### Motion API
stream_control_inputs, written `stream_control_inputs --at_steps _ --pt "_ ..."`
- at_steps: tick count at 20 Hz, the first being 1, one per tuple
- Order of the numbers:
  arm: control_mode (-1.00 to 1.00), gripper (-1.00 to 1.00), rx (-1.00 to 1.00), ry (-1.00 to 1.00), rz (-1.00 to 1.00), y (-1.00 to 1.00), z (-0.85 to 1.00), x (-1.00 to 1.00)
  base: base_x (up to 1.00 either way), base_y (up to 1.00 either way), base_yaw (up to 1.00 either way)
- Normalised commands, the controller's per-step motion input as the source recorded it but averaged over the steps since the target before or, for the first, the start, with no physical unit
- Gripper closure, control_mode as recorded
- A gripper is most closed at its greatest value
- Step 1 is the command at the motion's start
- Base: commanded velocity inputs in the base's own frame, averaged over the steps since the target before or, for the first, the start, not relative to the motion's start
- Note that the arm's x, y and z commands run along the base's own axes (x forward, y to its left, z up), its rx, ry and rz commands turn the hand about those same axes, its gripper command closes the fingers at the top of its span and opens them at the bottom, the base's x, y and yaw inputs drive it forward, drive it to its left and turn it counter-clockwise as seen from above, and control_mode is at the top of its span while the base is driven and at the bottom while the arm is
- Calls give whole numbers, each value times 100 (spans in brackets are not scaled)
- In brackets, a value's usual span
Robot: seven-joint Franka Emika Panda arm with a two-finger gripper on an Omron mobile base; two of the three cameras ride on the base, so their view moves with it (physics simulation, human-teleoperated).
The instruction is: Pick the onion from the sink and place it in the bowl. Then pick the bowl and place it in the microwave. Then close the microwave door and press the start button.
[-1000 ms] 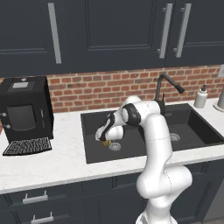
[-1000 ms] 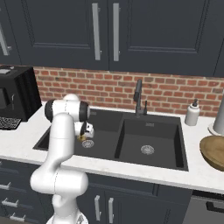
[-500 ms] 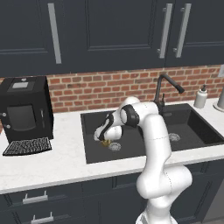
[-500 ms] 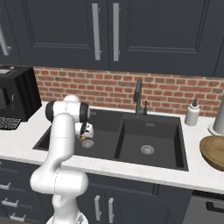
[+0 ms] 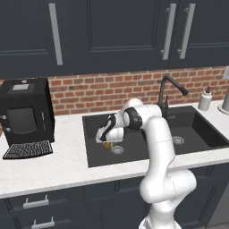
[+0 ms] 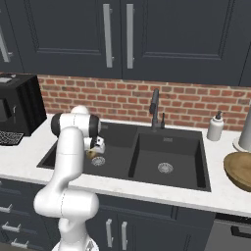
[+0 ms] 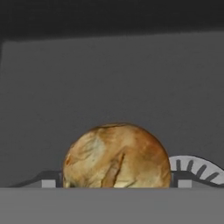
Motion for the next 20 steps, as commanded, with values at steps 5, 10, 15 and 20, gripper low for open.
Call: stream_control_inputs --at_steps 5,10,15,20 --pt "-100 100 5 -16 -2 -10 36 -25 0 0 0" --pt "-100 100 6 -31 0 -1 64 -26 0 0 0" --pt "-100 100 5 -34 0 0 79 -36 0 0 0" --pt "-100 100 4 -32 -1 -2 81 -44 0 0 0"
